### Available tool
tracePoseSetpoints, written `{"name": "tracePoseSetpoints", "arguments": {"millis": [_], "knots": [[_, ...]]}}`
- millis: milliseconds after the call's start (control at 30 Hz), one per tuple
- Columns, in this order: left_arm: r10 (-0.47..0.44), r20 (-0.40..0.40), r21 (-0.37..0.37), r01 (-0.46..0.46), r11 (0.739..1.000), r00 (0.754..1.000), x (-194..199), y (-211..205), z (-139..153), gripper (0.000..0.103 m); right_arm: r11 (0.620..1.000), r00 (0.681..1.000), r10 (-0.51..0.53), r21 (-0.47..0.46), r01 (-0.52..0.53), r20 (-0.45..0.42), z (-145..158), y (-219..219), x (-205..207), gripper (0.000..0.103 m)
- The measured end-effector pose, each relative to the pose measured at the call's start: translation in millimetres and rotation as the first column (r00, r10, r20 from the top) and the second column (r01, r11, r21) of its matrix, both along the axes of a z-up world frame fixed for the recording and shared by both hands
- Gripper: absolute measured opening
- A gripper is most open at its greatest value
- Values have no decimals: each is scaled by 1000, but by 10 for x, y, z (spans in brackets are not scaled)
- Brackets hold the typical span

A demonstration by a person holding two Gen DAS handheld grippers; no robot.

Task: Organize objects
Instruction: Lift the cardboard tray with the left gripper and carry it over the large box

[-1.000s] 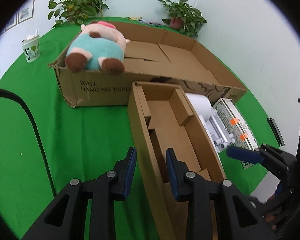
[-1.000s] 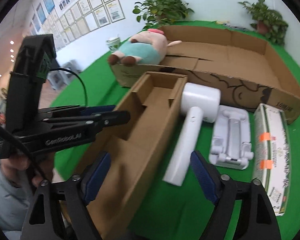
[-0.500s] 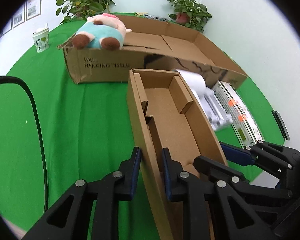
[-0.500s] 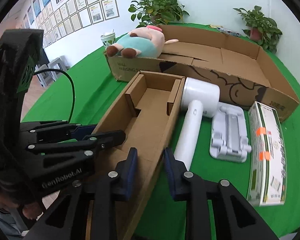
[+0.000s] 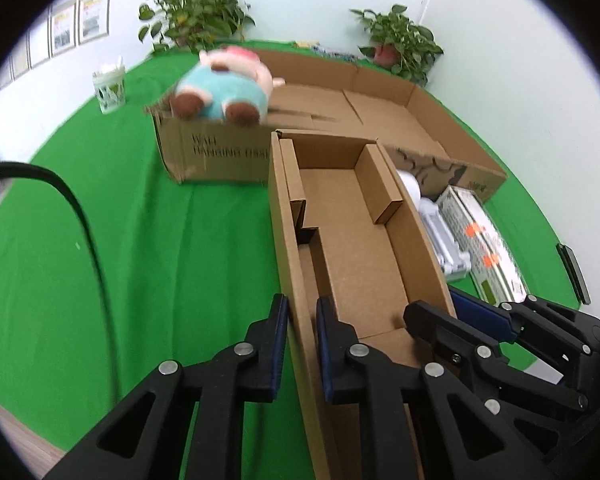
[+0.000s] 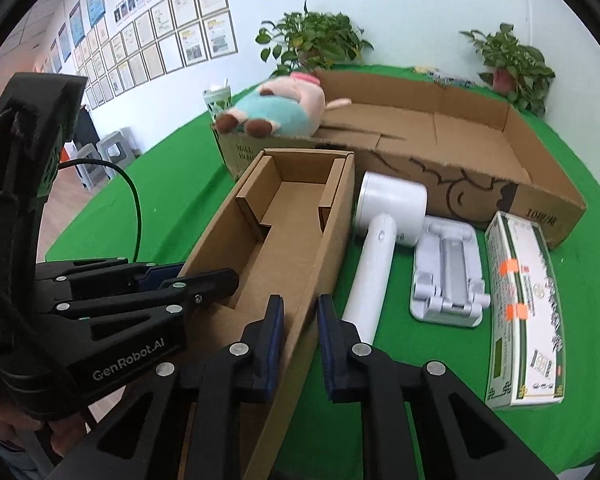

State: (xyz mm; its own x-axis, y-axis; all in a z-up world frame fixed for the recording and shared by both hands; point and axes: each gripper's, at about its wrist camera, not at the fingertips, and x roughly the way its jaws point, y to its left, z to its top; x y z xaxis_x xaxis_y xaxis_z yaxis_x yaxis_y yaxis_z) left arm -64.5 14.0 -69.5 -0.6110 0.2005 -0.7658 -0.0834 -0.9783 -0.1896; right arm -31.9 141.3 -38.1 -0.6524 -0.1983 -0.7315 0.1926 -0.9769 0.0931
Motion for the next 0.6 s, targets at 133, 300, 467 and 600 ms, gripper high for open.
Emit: {"name": "tracePoseSetpoints", "arguments": {"millis": [133, 300, 467, 600], "knots": [[12, -59, -14, -12, 1000, 998, 0, 5, 183, 11, 1000, 997, 13, 5, -12, -80, 184, -1, 48, 15], [9, -129, -40, -14, 999, 992, -98, 67, 417, 10, 1000, 990, -5, -7, 4, -142, 394, 29, 18, 15], [-20, -205, -70, 6, 998, 979, -345, 199, 674, 8, 998, 976, -57, -35, 51, -209, 633, 148, -98, 14], [-53, -261, -92, 29, 995, 964, -584, 339, 898, 8, 993, 960, -110, -69, 95, -257, 831, 306, -234, 14]]}}
